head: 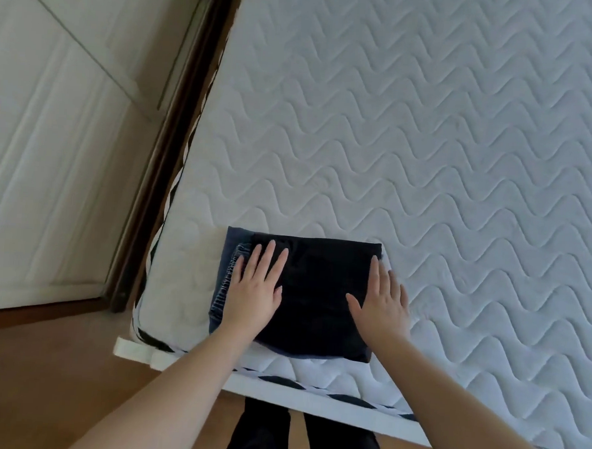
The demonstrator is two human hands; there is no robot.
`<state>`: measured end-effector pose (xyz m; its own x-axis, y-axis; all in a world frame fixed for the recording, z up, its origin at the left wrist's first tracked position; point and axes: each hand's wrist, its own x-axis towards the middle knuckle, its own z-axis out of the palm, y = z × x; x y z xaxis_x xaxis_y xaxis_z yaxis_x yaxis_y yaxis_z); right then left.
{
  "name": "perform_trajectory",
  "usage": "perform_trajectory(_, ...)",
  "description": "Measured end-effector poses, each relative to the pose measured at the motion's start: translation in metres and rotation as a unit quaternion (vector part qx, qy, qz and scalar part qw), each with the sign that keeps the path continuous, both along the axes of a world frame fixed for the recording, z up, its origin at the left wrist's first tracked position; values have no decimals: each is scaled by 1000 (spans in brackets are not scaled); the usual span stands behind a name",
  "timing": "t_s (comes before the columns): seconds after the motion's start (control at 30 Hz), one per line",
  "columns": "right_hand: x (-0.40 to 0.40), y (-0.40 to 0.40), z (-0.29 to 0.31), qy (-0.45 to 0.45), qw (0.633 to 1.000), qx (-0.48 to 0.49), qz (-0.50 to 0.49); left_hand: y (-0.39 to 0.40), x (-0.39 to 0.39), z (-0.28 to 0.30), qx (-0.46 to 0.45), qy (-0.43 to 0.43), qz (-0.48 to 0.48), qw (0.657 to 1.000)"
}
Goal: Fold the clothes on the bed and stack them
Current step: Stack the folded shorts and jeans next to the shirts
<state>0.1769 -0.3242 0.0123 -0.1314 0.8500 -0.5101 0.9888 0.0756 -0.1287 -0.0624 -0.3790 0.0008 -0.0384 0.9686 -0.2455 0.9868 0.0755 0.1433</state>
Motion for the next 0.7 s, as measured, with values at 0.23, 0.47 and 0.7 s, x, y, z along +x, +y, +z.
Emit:
perform_trajectory(0.23, 11, 4, -44, 100, 961, -112, -232, 9, -38, -15, -113, -90, 266, 953)
perform_trajectory(0.47, 26, 11, -61, 289, 843, -208, -403, 14, -52, -34, -166, -264, 463, 829)
perform_trajectory(0.7, 38, 9, -61, 394, 772, -269, -421, 12, -64, -40, -200, -390, 464, 770)
